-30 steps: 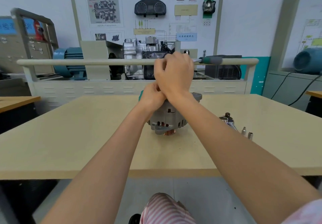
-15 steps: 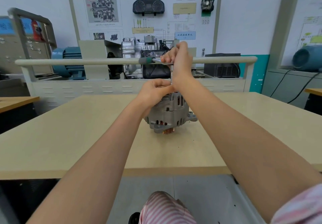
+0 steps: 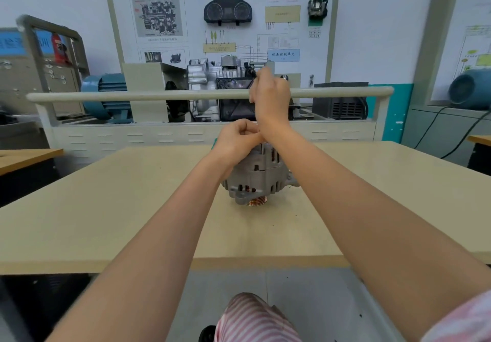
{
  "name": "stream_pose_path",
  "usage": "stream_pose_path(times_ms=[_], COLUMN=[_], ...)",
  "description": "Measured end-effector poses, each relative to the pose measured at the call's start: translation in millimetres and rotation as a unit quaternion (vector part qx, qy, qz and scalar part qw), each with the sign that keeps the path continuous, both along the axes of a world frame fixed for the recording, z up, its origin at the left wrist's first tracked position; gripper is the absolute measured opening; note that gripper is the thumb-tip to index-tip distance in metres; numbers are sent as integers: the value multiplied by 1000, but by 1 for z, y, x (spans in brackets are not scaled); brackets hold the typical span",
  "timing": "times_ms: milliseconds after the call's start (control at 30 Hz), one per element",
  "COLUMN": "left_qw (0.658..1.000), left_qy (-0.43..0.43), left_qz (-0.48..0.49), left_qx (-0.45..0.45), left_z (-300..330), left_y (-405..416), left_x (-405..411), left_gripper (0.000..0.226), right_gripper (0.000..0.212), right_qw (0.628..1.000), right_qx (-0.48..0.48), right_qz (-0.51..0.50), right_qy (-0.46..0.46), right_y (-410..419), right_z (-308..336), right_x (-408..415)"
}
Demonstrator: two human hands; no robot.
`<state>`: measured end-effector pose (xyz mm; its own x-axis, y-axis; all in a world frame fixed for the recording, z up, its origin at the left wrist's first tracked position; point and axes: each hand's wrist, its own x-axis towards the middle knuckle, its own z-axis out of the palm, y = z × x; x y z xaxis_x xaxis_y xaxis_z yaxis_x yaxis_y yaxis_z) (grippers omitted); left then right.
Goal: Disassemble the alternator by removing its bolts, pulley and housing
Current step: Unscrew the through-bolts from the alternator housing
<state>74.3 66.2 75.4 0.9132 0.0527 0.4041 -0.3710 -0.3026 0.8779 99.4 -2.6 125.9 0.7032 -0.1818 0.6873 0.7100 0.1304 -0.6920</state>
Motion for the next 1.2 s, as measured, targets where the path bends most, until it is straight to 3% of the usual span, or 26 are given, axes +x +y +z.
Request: stream_pose_path(times_ms=[133, 233, 333, 400, 433, 500, 567, 667, 733, 833, 933, 1000, 1033, 1100, 1133, 1200], left_qw=[999, 999, 999, 1000, 1000, 999, 999, 999, 1000, 999, 999, 1000, 1000, 1000, 1000, 999], left_qy=[15, 15, 13, 16, 16, 14, 9, 13, 19, 15, 18, 19, 20, 21, 20, 20], left_qz=[-37, -45, -29, -6, 12, 38, 45, 20, 3, -34, -32, -19, -16, -1, 14, 34], left_qx=[1, -5, -7, 0, 7, 20, 28, 25, 18, -4, -8, -3, -1, 10, 19, 22], left_z=[2, 1, 1, 3, 3, 4, 2, 3, 3, 1, 1, 1, 1, 2, 3, 3], left_y=[5, 5, 2, 2, 3, 2, 2, 1, 2, 4, 2, 1, 0, 1, 2, 3], left_x=[-2, -2, -3, -2, -2, -2, -1, -1, -1, -2, -1, 0, 0, 0, 0, 0], left_gripper=[6, 6, 11, 22, 27, 33, 36, 30, 20, 7, 15, 13, 10, 9, 17, 27], right_gripper=[61, 61, 55, 49, 45, 33, 29, 47, 50, 57, 59, 57, 54, 45, 38, 24], right_qw=[944, 928, 973, 1000, 993, 932, 907, 982, 998, 944, 896, 909, 937, 997, 991, 904], right_qx=[144, 167, 127, 29, -43, -177, -208, -82, 56, 160, 243, 254, 220, 65, -49, -221], right_qz=[278, 311, 171, 1, -97, -288, -343, -162, 31, 264, 342, 300, 243, 30, -109, -332], right_qy=[105, 118, 84, -2, -60, -134, -127, -61, 19, 117, 146, 142, 123, 19, -58, -150], right_y=[-12, -11, -4, 3, 7, 11, 9, 7, 4, -7, -16, -18, -16, -6, 1, 12], right_z=[10, 12, 6, -4, -11, -22, -21, -9, 4, 10, 13, 11, 9, -3, -12, -23], right_x=[4, 5, 1, -3, -4, -3, -3, -5, -3, 3, 7, 7, 4, -2, -3, -5])
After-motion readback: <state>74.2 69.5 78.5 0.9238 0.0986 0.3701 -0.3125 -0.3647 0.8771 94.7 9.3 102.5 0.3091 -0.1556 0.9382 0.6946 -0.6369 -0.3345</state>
